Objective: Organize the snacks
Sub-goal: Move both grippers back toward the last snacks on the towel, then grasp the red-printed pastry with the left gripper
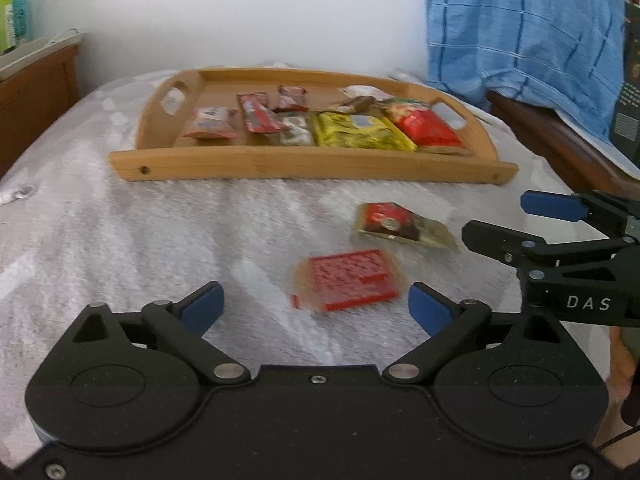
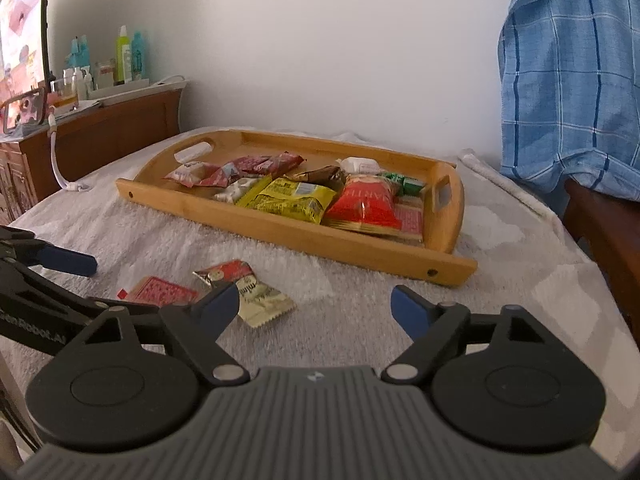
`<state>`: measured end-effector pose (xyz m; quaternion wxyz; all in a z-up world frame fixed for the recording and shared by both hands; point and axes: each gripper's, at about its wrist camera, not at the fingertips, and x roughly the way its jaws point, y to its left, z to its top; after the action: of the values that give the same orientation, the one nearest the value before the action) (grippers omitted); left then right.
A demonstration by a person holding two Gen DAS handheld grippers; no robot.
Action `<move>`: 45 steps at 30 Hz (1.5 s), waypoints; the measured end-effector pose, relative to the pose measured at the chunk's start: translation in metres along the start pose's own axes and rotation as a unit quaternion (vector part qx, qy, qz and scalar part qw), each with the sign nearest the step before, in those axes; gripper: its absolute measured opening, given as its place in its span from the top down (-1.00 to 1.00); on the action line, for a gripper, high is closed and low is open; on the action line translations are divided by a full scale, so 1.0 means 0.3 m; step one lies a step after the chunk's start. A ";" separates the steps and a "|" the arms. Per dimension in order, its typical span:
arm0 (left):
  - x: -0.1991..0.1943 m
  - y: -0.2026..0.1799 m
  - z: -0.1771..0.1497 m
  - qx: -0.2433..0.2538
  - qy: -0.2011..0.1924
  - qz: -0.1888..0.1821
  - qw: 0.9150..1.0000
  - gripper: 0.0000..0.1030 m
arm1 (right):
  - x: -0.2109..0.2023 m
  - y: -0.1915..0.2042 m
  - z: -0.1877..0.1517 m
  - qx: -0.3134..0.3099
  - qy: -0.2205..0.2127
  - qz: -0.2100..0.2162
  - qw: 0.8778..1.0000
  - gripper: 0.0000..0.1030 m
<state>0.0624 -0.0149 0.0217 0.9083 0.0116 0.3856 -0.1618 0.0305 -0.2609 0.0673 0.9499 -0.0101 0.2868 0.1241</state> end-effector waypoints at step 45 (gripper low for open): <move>-0.005 -0.059 -0.014 0.062 -0.022 -0.015 0.998 -0.49 | 0.124 -0.029 0.014 0.018 0.054 -0.095 0.994 -0.76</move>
<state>0.0532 -0.0306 0.0218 0.9114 0.0590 0.3551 -0.1992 0.0647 -0.2603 0.0500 0.9405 -0.0268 0.3377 0.0278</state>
